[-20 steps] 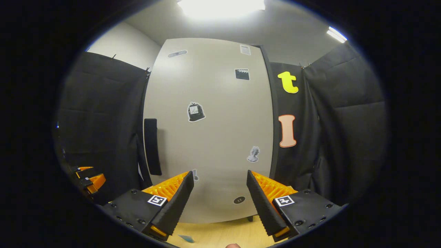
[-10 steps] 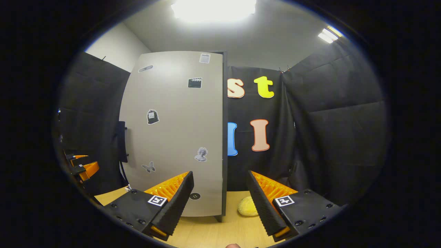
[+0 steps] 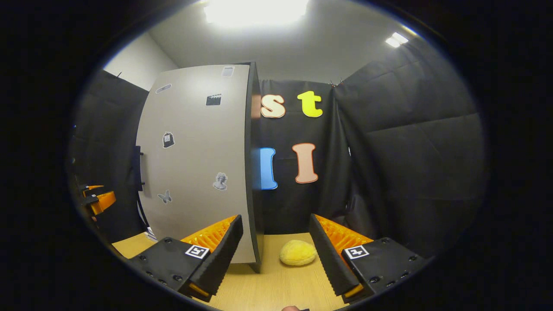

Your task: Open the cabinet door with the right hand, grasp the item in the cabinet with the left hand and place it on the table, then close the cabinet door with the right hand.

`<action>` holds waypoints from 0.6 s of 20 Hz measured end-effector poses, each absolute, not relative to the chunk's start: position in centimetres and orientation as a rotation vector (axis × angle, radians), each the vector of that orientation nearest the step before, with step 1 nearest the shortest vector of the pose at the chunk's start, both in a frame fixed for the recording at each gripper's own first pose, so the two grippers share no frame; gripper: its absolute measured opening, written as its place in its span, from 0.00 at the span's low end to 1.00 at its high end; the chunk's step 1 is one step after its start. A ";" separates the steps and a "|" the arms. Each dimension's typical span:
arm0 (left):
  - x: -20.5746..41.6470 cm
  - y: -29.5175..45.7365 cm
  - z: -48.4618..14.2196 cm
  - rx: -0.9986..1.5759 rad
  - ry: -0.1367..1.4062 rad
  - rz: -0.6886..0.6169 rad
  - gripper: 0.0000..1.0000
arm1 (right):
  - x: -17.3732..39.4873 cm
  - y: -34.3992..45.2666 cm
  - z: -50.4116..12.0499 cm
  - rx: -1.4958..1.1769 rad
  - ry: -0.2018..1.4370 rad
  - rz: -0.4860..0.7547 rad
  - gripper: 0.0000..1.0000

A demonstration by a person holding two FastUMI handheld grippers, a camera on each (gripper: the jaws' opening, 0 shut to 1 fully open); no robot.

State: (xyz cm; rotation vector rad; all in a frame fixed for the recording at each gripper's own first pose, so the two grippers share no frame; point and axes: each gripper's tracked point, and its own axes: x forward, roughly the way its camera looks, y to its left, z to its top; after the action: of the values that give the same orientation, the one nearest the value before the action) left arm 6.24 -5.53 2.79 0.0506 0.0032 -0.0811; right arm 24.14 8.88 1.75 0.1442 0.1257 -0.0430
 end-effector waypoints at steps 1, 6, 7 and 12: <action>6.2 -5.5 2.7 0.051 0.003 -0.081 0.81 | 24.2 9.0 1.7 0.148 0.128 -0.042 0.98; 6.2 -5.3 2.6 0.049 0.006 -0.075 0.81 | 24.1 9.9 1.8 0.144 0.122 -0.029 0.97; 6.1 -5.3 2.6 0.049 0.006 -0.074 0.81 | 24.1 10.1 1.9 0.139 0.120 -0.027 0.96; 6.0 -5.3 2.6 0.056 0.002 -0.065 0.81 | 24.0 10.6 2.0 0.134 0.120 -0.022 0.96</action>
State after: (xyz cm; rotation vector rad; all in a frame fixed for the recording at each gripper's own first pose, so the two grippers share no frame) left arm 6.01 -5.35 2.62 0.0559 0.0015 -0.0652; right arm 24.03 10.59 1.98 0.1339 0.1200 -0.0221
